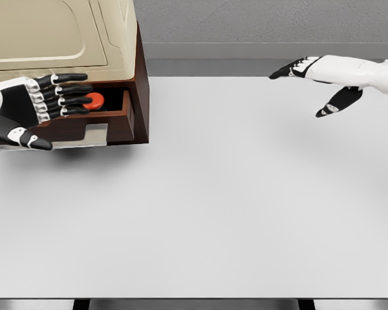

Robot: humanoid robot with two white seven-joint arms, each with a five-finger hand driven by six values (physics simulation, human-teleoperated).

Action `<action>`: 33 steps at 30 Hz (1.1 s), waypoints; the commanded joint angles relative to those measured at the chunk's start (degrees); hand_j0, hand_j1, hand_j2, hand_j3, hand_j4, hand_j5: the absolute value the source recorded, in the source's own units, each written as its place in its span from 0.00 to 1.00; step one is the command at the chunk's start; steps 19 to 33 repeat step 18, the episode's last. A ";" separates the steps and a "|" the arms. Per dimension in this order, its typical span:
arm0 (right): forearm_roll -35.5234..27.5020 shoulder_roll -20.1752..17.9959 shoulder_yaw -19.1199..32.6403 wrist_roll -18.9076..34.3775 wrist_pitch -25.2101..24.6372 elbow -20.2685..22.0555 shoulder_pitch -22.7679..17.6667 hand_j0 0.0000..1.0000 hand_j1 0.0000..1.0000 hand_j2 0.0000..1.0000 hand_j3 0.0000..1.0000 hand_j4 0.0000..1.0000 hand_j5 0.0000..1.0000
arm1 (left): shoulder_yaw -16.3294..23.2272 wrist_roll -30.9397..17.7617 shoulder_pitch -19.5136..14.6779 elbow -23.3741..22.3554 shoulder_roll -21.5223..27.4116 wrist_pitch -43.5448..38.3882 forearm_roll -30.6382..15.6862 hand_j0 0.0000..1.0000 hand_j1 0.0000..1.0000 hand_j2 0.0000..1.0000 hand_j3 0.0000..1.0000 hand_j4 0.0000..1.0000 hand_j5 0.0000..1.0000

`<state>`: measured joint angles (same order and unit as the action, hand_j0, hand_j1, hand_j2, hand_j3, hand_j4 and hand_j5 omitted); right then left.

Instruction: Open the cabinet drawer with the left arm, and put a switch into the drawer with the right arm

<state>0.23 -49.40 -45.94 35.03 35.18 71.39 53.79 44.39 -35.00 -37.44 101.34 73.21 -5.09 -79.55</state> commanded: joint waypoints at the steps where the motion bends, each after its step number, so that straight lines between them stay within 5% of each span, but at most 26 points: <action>1: -0.40 -0.17 0.06 -0.03 -0.18 -0.28 0.00 1.00 1.00 1.00 1.00 1.00 1.00 | -0.10 0.00 0.00 0.00 -0.08 -0.36 -0.43 1.00 1.00 1.00 1.00 1.00 1.00; 33: -0.40 -0.26 0.24 -0.03 -0.18 -0.46 -1.41 1.00 1.00 1.00 1.00 1.00 1.00 | -0.45 0.00 -1.32 0.00 -0.08 -3.61 -2.45 1.00 1.00 1.00 1.00 1.00 1.00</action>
